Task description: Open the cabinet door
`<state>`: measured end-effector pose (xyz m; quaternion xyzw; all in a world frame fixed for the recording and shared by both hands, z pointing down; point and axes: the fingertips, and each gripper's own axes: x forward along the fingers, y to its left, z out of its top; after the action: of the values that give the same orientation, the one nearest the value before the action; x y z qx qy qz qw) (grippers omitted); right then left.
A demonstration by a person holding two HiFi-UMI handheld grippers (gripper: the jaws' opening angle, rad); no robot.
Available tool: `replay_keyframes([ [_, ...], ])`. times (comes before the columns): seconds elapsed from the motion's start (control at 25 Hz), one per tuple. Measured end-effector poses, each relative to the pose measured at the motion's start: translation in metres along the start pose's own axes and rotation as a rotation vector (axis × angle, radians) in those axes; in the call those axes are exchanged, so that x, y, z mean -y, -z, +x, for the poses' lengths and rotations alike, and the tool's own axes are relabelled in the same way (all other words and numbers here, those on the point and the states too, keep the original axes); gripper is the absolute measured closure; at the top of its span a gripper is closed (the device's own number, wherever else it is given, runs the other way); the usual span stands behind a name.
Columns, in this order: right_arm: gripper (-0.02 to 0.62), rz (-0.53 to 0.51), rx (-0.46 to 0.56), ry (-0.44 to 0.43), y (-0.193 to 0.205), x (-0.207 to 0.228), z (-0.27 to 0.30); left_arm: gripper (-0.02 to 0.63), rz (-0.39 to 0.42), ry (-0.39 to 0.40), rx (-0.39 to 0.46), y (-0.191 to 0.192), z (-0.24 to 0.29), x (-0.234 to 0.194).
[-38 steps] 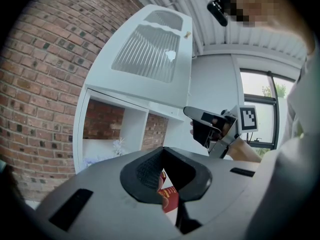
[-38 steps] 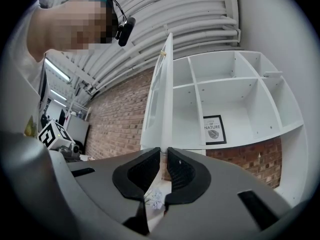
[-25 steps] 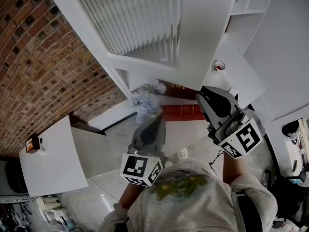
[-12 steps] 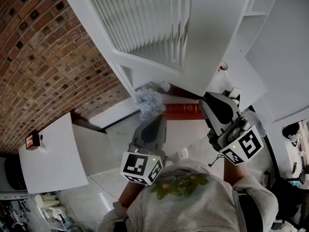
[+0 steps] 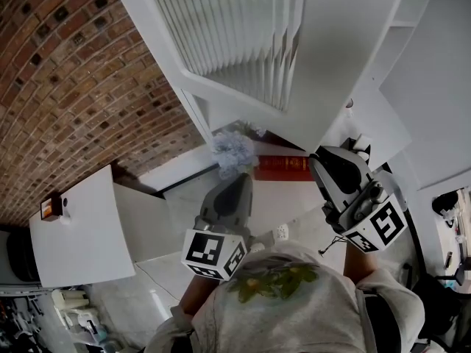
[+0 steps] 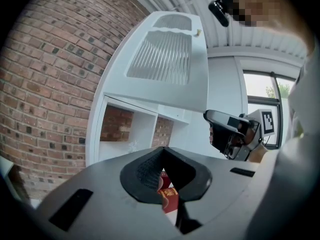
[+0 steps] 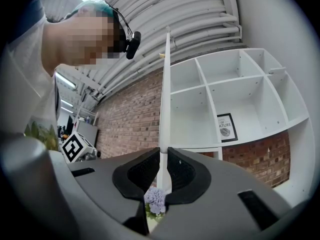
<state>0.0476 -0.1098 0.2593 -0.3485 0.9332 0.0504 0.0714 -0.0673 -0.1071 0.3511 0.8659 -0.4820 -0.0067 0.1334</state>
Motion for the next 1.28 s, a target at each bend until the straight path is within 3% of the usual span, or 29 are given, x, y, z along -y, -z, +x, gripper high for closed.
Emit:
replay_keyframes([
  [0.36,0.54,0.007,0.028,-0.09,-0.001,-0.012,0.0,0.597,0.01,-0.021,-0.016,0.002,-0.005,-0.008],
  [0.68,0.539,0.01,0.045,-0.099,-0.001,-0.019,0.002,0.597,0.015,-0.016,-0.026,0.003,-0.008,-0.013],
  [1.28,0.538,0.028,0.073,-0.23,-0.003,-0.049,0.001,0.597,0.009,-0.043,-0.009,0.003,-0.016,-0.017],
])
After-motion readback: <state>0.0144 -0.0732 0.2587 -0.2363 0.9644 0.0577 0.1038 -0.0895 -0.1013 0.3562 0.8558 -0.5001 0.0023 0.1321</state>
